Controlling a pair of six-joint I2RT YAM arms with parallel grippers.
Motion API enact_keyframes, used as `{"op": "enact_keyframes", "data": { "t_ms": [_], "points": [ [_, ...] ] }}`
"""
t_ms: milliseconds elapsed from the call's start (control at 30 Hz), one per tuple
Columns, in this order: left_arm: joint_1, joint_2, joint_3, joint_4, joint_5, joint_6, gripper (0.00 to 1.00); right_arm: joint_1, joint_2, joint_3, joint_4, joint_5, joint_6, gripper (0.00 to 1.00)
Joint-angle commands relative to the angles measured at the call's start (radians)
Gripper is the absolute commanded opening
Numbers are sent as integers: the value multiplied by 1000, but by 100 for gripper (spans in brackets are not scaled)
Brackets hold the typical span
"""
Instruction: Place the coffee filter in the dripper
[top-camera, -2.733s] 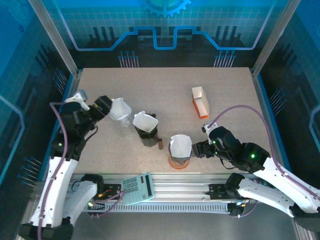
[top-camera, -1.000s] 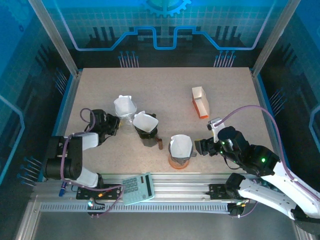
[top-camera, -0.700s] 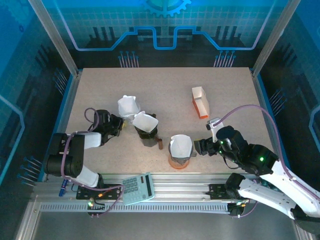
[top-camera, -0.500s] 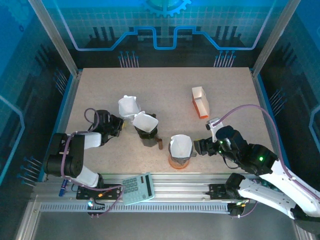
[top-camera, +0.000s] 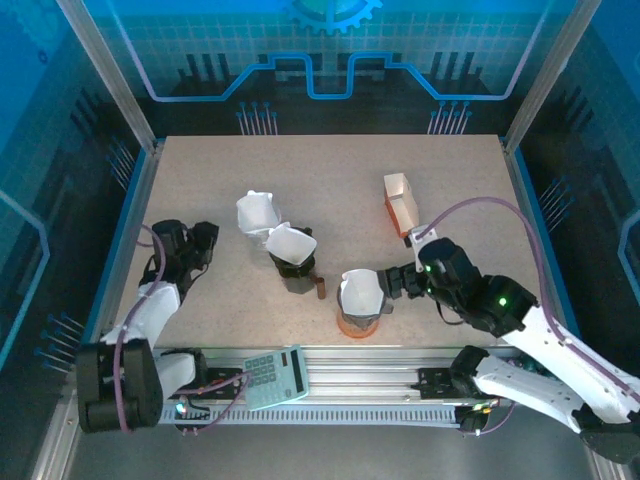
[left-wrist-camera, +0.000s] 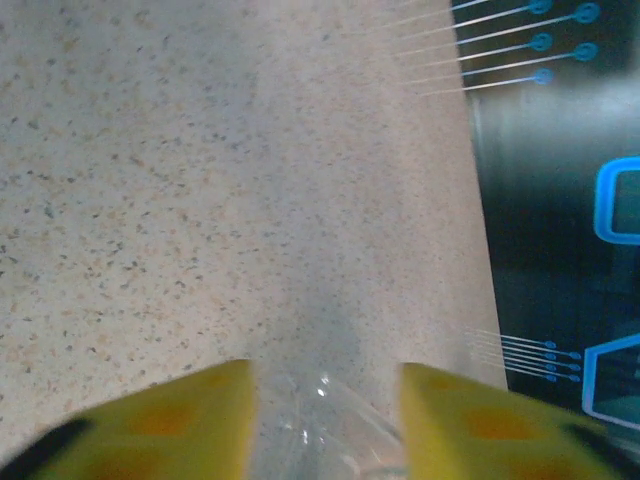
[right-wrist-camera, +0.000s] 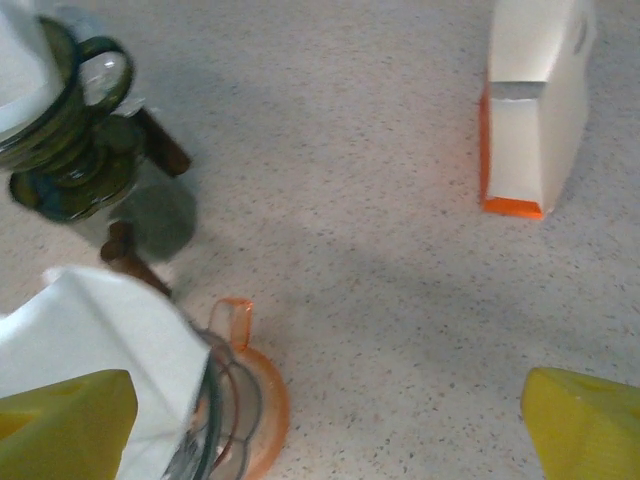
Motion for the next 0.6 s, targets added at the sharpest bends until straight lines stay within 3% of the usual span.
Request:
{"op": "enact_keyframes", "data": {
  "t_ms": [0,33,67,267,467,567],
  "points": [
    [8,-67,81,-147,-29,94,83,-111,70,53,75,-44,7,100],
    [8,-75,101,-173,-34,112,96,-146,80,47,102,-75,9,100],
    [8,-77,128,-210,-45,137,99,-187,86,35,141,-105,5,100],
    [6,-52,253,-405,-237,247,99,-332,101,-29,316,-97,16,100],
    [0,-71,96,-47,-294,391,99,-370,97,-85,389,24,43,100],
    [0,-25,94,26,-336,514,99,-383,93,-114,426,33,35,100]
  ]
}}
